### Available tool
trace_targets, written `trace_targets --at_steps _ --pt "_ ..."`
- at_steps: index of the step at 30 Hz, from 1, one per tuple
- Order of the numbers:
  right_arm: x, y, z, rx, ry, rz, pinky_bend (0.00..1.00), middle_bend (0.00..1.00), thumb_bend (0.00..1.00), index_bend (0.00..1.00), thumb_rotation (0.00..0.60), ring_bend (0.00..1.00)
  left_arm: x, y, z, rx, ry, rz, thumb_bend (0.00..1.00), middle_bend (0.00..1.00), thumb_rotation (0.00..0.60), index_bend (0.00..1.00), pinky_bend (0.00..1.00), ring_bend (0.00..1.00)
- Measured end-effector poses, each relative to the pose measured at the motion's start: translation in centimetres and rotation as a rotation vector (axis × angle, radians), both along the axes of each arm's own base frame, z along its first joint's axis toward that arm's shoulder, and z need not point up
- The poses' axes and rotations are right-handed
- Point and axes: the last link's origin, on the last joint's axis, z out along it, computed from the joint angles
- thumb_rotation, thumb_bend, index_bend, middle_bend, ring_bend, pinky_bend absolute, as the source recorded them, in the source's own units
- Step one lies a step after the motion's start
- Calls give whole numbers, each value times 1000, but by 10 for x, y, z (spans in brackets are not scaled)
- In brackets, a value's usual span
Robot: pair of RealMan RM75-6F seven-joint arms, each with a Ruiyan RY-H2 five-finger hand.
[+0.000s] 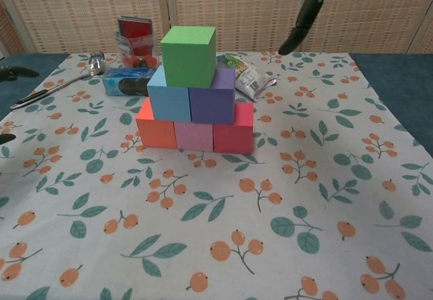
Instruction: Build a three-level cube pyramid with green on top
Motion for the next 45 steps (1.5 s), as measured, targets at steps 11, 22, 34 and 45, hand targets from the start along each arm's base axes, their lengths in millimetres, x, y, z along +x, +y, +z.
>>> trace_targets --at_steps 11,22,34,45 --pt "-95 13 -16 95 75 -3 0 0 0 0 600 0 6 14 -21 -142 89 -20 371 0 600 44 16 0" --pt "-115 19 -62 219 163 69 0 0 0 0 580 0 22 45 -46 -249 178 -48 378 0 298 24 0 0" --pt "-126 25 -86 239 123 102 0 0 20 0 315 0 29 60 -62 -307 163 -29 340 0 148 5 0 0" --pt "-118 18 -107 272 106 109 0 0 20 0 315 0 33 66 -74 -329 194 -39 342 0 149 0 0 0"
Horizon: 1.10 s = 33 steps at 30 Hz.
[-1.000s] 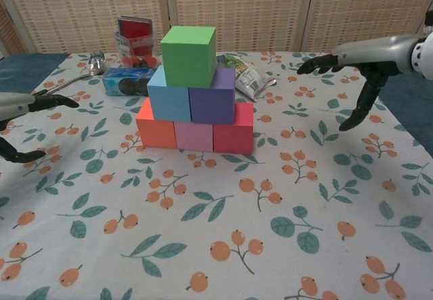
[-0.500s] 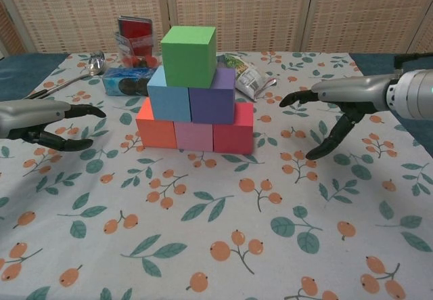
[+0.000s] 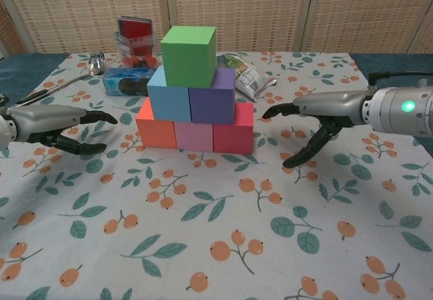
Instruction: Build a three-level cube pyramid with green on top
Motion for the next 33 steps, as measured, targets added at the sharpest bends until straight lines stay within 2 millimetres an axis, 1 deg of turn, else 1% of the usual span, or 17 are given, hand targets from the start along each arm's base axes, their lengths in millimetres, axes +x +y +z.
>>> trace_targets --at_steps 9,15,25,33 --pt "6 -7 -12 11 3 -13 0 0 20 0 314 0 12 2 -11 -24 7 -45 344 0 144 0 0 0" --pt "10 -9 -17 13 -1 -14 0 0 20 0 314 0 19 4 -16 -34 5 -63 345 0 144 0 0 0" --pt "15 -12 -22 8 -8 -13 0 0 20 0 321 0 27 4 -22 -47 13 -94 345 0 147 0 0 0" --pt "14 -12 -23 6 -4 -15 0 0 20 0 324 0 30 4 -24 -50 18 -102 345 0 144 0 0 0"
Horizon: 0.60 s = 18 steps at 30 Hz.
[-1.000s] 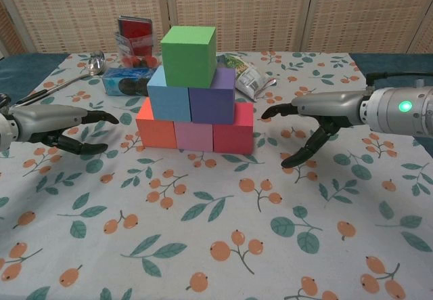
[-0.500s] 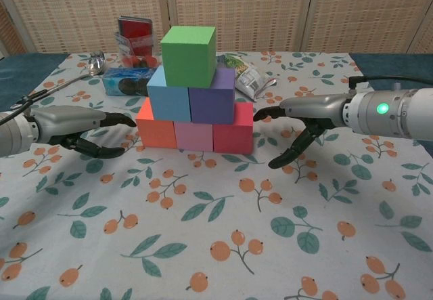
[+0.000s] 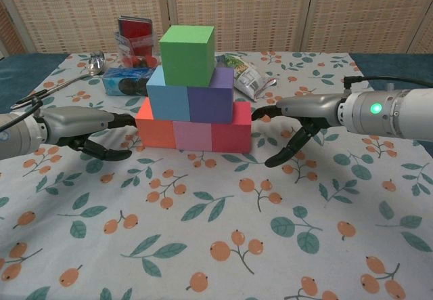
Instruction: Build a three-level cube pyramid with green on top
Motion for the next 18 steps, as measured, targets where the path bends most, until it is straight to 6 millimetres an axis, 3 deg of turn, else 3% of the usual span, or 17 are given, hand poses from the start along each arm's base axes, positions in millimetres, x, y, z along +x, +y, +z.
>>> trace_targets --at_steps 18 --pt "0 0 -1 1 3 0 0 0 20 0 327 0 3 0 -2 -3 4 -9 345 0 145 0 0 0"
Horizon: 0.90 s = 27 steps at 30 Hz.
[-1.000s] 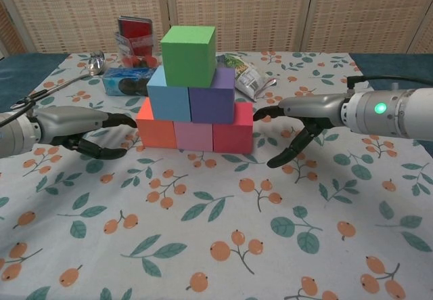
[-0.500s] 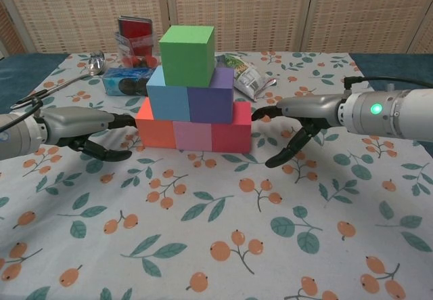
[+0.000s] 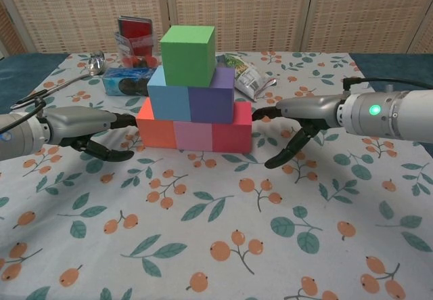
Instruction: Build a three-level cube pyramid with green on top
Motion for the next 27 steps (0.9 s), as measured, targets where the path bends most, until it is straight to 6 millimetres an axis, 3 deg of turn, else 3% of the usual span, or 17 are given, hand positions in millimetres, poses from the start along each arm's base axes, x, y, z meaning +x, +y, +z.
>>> trace_targets --at_steps 10,27 --pt "-5 6 8 5 7 -11 0 0 20 0 331 0 -3 -2 3 4 6 3 345 0 147 0 0 0" --pt "4 8 -4 32 -4 -5 0 0 20 0 331 0 3 -2 0 -4 9 -10 344 0 146 0 0 0"
